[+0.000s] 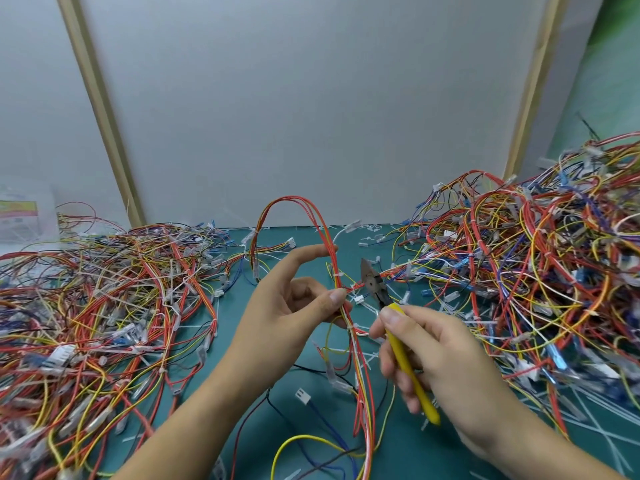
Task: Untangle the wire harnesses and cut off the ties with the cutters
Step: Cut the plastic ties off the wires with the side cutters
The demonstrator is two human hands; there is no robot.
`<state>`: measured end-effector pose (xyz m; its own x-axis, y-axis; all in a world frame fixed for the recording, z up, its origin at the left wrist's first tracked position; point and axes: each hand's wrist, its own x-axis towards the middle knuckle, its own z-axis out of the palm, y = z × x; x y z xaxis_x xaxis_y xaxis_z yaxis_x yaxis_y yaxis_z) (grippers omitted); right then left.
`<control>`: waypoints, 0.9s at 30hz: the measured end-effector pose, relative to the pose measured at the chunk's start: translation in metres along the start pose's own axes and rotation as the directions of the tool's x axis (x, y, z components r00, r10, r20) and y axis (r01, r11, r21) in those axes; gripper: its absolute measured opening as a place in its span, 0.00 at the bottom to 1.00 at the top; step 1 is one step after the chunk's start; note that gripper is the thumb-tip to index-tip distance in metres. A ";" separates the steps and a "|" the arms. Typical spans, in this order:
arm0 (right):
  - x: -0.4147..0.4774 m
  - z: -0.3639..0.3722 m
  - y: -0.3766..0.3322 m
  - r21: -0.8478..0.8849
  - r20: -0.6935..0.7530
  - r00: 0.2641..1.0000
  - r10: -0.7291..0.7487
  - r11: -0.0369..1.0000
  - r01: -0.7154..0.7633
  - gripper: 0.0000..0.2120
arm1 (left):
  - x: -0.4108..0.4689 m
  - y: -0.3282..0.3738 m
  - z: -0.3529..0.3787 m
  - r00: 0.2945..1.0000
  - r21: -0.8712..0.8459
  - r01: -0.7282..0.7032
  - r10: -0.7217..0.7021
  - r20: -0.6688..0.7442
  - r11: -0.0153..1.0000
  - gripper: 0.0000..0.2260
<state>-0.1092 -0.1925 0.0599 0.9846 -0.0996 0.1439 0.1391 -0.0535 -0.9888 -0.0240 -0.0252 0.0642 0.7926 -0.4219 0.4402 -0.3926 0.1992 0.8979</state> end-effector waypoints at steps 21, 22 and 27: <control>0.007 -0.011 0.003 0.039 -0.199 0.944 -0.263 0.960 0.276 0.09 | -0.005 -0.002 -0.004 0.950 0.767 -0.256 0.008 0.312 0.588 0.12; 0.006 -0.010 0.003 0.018 -0.170 0.948 -0.271 0.961 0.278 0.10 | -0.005 -0.002 -0.003 0.972 0.707 -0.194 0.034 0.234 0.680 0.10; 0.004 -0.003 0.009 -0.081 -0.017 0.968 -0.250 0.965 0.247 0.11 | 0.004 0.001 -0.002 0.996 0.190 0.092 -0.088 -0.030 0.977 0.13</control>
<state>-0.1047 -0.1963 0.0515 0.9167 -0.1001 0.3868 0.3694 -0.1570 -0.9159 -0.0206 -0.0250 0.0671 0.8376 -0.4110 0.3598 -0.3997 -0.0121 0.9166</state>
